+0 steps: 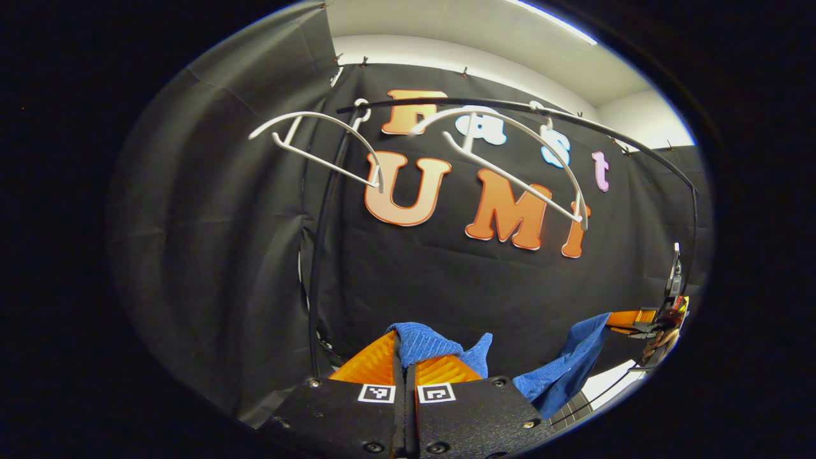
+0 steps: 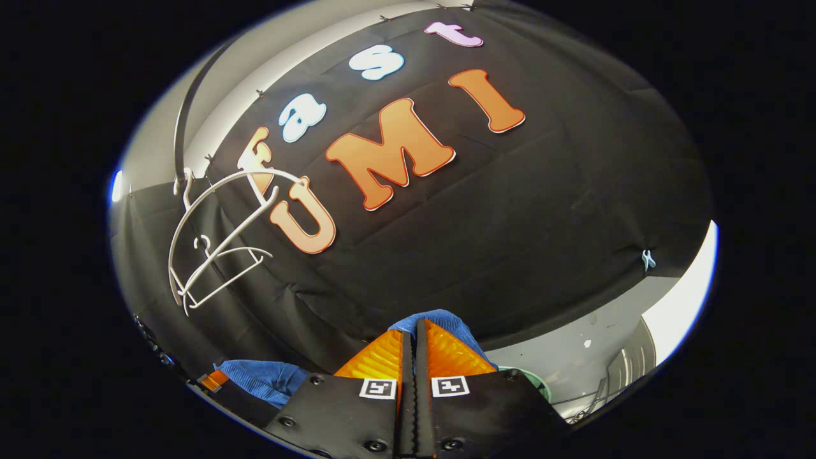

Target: Grasp the clothes on the hanger with both hands and then place them into the laundry hamper below.

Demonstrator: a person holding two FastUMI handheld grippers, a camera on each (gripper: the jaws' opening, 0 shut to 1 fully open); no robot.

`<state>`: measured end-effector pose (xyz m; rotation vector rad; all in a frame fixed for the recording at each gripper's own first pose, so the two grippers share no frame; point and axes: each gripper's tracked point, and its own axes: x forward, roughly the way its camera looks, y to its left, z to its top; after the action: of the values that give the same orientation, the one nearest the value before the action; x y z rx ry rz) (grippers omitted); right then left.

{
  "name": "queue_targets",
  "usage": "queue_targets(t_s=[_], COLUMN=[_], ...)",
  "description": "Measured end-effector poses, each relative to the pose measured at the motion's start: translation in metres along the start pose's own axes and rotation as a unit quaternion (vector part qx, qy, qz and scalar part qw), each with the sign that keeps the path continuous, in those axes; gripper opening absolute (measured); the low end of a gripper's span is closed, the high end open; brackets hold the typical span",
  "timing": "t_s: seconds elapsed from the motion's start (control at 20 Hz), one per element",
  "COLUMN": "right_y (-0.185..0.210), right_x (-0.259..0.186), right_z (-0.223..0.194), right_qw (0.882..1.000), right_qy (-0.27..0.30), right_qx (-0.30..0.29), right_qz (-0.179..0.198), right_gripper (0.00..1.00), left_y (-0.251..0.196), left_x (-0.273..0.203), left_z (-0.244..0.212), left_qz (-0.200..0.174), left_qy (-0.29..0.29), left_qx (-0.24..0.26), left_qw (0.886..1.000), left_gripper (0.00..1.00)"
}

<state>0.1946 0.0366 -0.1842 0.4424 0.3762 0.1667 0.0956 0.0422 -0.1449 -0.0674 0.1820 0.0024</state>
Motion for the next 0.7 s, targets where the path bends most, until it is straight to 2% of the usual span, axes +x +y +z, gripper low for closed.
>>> queue_targets(t_s=[0.4,0.7], right_y=[-0.006,-0.018], right_x=[-0.008,0.006], right_z=[-0.032,-0.083], right_qw=[0.999,0.999], right_qy=[0.005,0.034], right_qx=[-0.035,-0.034], right_qz=[-0.01,-0.015], right_gripper=[0.07,0.07], left_y=[-0.088,-0.143], left_x=[0.013,0.034], left_z=[-0.045,-0.087], left_qz=[-0.054,-0.078], left_qy=[0.028,0.058], left_qx=[0.01,0.022], left_qw=[0.998,0.995], left_gripper=[0.0,0.0])
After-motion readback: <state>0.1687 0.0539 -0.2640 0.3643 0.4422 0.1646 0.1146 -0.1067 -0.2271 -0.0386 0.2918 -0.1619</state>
